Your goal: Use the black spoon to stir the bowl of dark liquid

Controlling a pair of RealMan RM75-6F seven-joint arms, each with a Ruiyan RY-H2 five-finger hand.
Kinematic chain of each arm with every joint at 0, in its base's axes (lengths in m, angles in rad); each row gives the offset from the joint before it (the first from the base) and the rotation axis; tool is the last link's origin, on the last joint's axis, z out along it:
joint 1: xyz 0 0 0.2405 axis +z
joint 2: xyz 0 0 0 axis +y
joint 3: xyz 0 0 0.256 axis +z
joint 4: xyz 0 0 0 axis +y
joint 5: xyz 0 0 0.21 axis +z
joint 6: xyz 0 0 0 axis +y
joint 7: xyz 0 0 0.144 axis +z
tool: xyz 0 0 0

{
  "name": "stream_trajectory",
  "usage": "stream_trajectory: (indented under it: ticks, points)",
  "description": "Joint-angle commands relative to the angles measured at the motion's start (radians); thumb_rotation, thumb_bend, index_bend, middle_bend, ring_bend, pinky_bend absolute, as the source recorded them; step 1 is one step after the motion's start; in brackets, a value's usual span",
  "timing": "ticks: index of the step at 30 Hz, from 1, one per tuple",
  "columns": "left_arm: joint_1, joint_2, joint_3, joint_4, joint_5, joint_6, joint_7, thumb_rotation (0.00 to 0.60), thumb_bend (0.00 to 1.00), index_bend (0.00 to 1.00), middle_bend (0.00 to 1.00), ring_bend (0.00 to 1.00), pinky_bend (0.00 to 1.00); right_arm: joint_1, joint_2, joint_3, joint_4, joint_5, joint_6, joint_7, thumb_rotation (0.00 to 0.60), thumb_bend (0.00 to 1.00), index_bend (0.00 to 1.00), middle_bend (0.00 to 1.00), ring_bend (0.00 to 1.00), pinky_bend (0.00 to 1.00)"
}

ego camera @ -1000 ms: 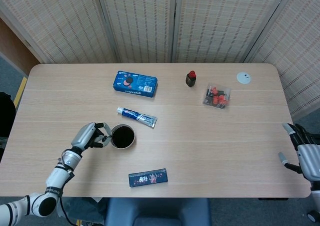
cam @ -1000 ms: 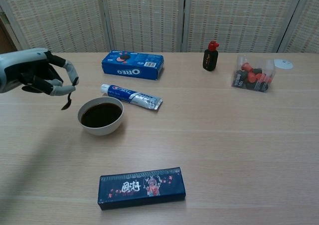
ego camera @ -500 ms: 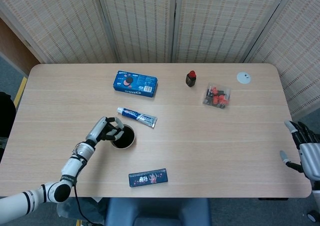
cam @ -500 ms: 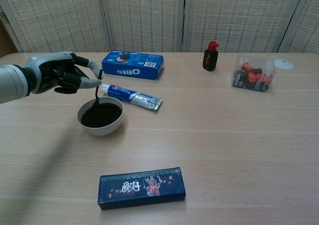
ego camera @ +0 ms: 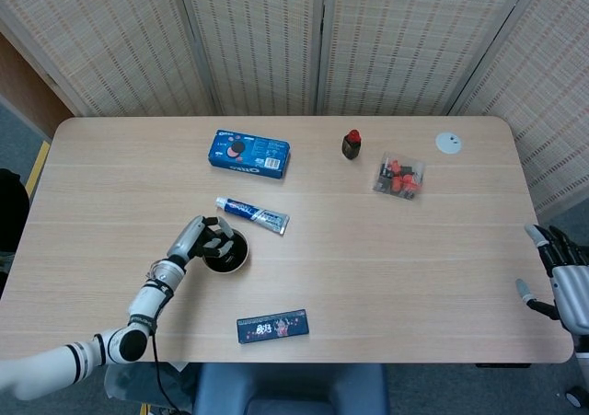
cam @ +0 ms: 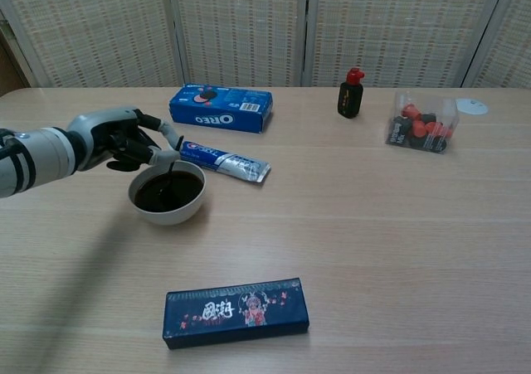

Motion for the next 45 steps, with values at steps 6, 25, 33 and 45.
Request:
stream_trajectory:
  ticks: [6, 25, 33, 45]
  points:
    - [-0.017, -0.034, 0.006, 0.065, -0.012, 0.020, 0.070, 0.600, 0.44, 0.64, 1.00, 1.00, 1.00, -0.001, 0.000, 0.000, 0.000, 0.001, -0.001, 0.001, 0.600, 0.33, 0.00, 0.10, 0.00, 0.13]
    - [0.051, 0.036, 0.054, 0.001, 0.042, 0.011, 0.069, 0.600, 0.43, 0.64, 1.00, 1.00, 1.00, 0.008, -0.008, 0.000, 0.000, 0.001, -0.016, -0.003, 0.600, 0.33, 0.00, 0.10, 0.00, 0.13]
    - [0.032, 0.023, 0.045, -0.041, 0.064, 0.012, 0.087, 0.600, 0.43, 0.64, 1.00, 1.00, 1.00, 0.006, -0.012, -0.001, 0.009, 0.002, -0.014, 0.005, 0.600, 0.33, 0.00, 0.10, 0.00, 0.13]
    - [-0.037, -0.031, 0.012, 0.035, -0.007, -0.001, 0.171, 0.600, 0.43, 0.64, 1.00, 1.00, 1.00, -0.005, -0.014, -0.002, 0.019, 0.006, -0.002, 0.018, 0.600, 0.33, 0.00, 0.10, 0.00, 0.13]
